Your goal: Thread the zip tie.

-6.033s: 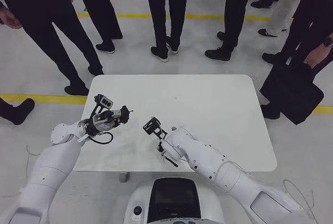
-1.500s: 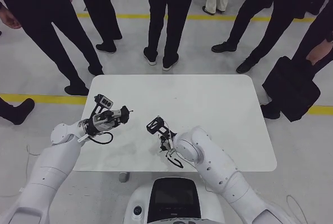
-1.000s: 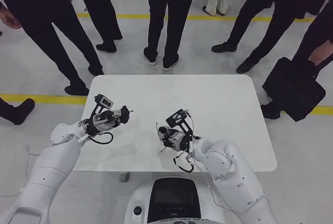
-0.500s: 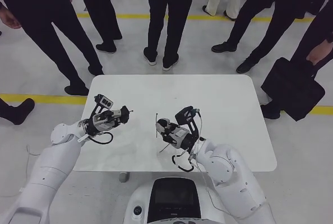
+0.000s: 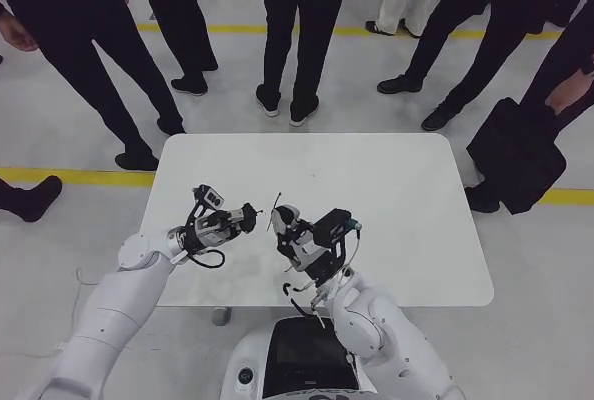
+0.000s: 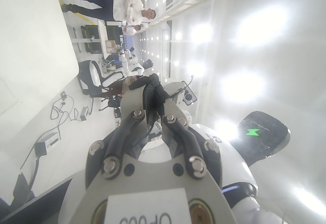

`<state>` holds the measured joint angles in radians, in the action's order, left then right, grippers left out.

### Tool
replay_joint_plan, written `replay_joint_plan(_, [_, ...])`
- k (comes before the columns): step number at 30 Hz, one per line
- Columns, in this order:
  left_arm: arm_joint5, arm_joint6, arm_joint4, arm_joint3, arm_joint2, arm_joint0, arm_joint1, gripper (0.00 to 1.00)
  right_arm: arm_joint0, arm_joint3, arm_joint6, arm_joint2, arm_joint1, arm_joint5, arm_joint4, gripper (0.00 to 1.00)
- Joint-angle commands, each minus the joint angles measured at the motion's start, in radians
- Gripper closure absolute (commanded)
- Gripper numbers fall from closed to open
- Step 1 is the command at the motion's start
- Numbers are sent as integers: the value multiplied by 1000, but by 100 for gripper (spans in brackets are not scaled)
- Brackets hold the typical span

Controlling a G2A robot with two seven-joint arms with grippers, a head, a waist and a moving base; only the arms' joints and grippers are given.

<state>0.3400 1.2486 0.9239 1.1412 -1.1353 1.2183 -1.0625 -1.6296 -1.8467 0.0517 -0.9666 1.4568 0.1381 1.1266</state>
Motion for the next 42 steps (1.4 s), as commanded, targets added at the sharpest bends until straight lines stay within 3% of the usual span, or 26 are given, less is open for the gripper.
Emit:
replay_joint_plan(1, [0, -3, -24, -5, -2, -3, -9, 100, 8, 10, 11, 8, 1, -19, 21, 100])
replay_joint_plan(9, [0, -3, -24, -5, -2, -3, -9, 100, 8, 10, 11, 8, 1, -19, 21, 100])
replay_joint_plan(12, [0, -62, -82, 7, -16, 13, -8, 100, 12, 9, 21, 6, 1, -29, 37, 100])
replay_joint_plan(17, [0, -49, -112, 41, -97, 81, -15, 100, 13, 26, 124, 30, 5, -92, 99, 100])
replay_joint_plan(21, [0, -25, -165, 87, -174, 133, -37, 100, 29, 64, 164, 62, 11, -131, 132, 100])
replay_joint_plan(28, [0, -27, -276, 146, -271, 178, -82, 100, 68, 112, 206, 97, 21, -181, 172, 100])
replay_joint_plan(34, [0, -27, -276, 146, -271, 178, -82, 100, 69, 114, 203, 97, 21, -180, 177, 100])
replay_joint_plan(42, [0, -27, -276, 146, -271, 178, -82, 100, 120, 180, 187, 146, 27, -167, 269, 100])
